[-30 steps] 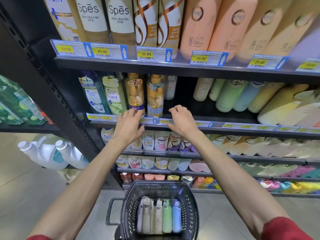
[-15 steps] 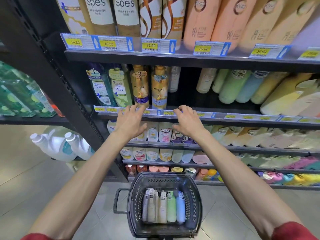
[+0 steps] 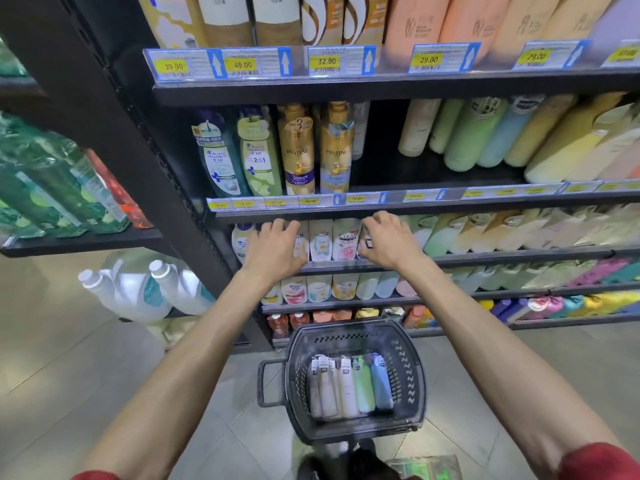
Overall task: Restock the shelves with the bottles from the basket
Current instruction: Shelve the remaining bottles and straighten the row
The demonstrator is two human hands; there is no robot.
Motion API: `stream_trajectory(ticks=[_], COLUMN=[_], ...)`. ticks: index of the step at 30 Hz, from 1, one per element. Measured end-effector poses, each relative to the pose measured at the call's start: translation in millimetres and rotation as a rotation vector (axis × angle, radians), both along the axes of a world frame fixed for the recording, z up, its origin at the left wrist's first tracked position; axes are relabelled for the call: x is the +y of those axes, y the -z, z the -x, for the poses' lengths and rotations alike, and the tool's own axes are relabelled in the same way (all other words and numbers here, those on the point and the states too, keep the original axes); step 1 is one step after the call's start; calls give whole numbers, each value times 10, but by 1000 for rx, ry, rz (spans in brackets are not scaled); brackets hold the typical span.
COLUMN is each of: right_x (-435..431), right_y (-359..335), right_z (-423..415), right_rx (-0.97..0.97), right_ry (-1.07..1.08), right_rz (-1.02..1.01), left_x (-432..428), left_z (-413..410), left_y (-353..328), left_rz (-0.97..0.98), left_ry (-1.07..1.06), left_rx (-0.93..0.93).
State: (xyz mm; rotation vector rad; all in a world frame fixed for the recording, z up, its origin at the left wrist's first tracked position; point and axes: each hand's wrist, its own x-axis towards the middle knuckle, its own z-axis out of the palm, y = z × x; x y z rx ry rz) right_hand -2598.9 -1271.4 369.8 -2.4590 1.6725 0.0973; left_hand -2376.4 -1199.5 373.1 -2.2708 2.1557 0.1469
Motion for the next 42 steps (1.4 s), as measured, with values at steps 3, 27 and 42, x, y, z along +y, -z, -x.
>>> stream_trajectory(ticks=[3,27,42], right_x=[162,702,720], right_y=[128,2569,5413], right_z=[28,427,391], right_rx=[23,-36,-46], right_ry=[31,156,135], right_rz=[-27,-392,-557], left_x=[85,598,583], left_z=[10,361,496], left_y=[149,2766,5568], left_rz=[-59,-344,-543], left_ry=[22,-87,-171], left_rx=[81,430,481])
